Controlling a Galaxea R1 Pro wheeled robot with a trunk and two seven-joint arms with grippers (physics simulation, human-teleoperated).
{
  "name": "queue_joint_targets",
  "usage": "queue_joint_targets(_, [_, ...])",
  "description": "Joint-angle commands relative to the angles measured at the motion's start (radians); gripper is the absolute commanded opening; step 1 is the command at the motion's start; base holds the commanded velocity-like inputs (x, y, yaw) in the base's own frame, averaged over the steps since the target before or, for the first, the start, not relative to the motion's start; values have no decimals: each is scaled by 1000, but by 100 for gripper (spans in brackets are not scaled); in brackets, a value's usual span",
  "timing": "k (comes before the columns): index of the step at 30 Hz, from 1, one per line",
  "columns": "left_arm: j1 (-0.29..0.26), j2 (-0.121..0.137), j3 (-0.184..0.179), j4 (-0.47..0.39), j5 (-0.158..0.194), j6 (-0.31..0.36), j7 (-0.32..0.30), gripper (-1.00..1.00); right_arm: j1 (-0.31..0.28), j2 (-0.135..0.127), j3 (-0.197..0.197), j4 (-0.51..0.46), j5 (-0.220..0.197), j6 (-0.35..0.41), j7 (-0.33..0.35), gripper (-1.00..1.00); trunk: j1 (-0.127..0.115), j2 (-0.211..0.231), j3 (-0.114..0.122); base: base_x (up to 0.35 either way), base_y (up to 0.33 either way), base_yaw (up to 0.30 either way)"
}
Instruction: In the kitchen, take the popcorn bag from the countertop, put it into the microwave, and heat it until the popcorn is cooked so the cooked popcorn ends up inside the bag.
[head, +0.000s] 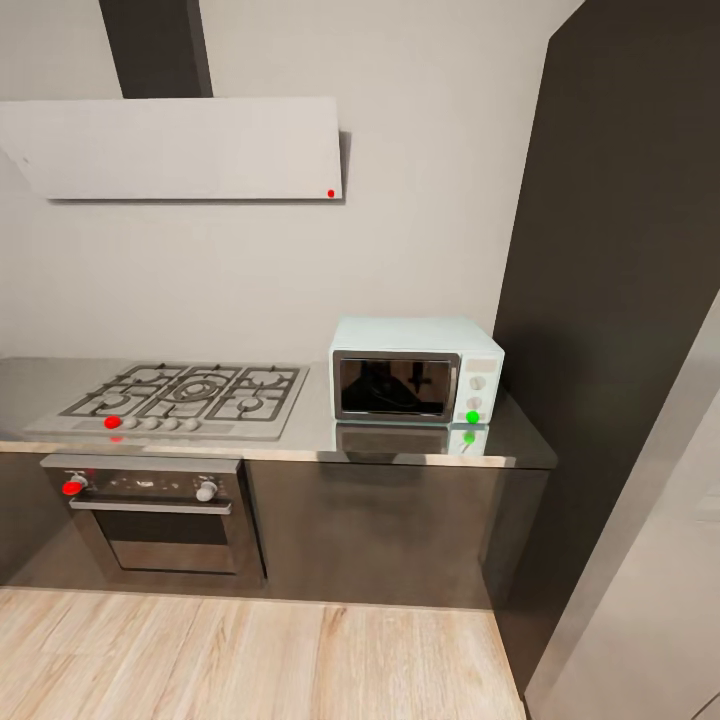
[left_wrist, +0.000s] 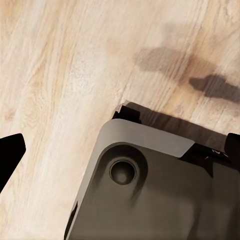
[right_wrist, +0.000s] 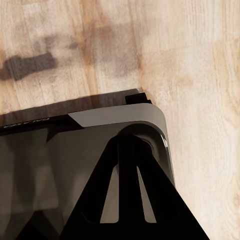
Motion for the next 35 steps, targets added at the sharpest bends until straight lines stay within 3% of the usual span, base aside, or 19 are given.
queue_joint_targets(1, [0,0,-8,-1,7,-1,3,100,-1,0,-9,2,9,-5,1,-100,0,-1,-1,0,0,0])
queue_joint_targets(16, [0,0,-8,-1,7,-1,3,100,-1,-3,-4,2,14,-8,1,-100,0,-1,-1,0,0,0])
queue_joint_targets(18, [0,1,-11,-1,5,-1,3,100,-1,-27,-2,4,9,-8,1,-100,0,-1,-1,0,0,0])
queue_joint_targets(20, [0,9,-13,0,6,-1,3,100,-1,-79,-3,9,6,-7,1,-100,0,-1,-1,0,0,0])
queue_joint_targets(21, [0,14,-14,0,5,-1,3,100,-1,-89,-2,10,10,-7,2,-100,0,-1,-1,0,0,0])
queue_joint_targets(23, [0,14,-12,1,10,-1,3,100,-1,-68,1,11,45,-8,2,-100,0,-1,-1,0,0,0])
queue_joint_targets(25, [0,10,-9,0,12,-1,3,100,-1,-36,15,11,147,-10,1,-100,0,-1,-1,0,0,0])
queue_joint_targets(26, [0,9,-8,0,14,-1,3,100,-1,-33,17,11,159,-10,1,-100,0,-1,-1,0,0,0])
queue_joint_targets(35, [0,19,-7,-2,15,-1,3,100,-1,-34,17,11,178,-12,0,-100,0,-1,-1,0,0,0])
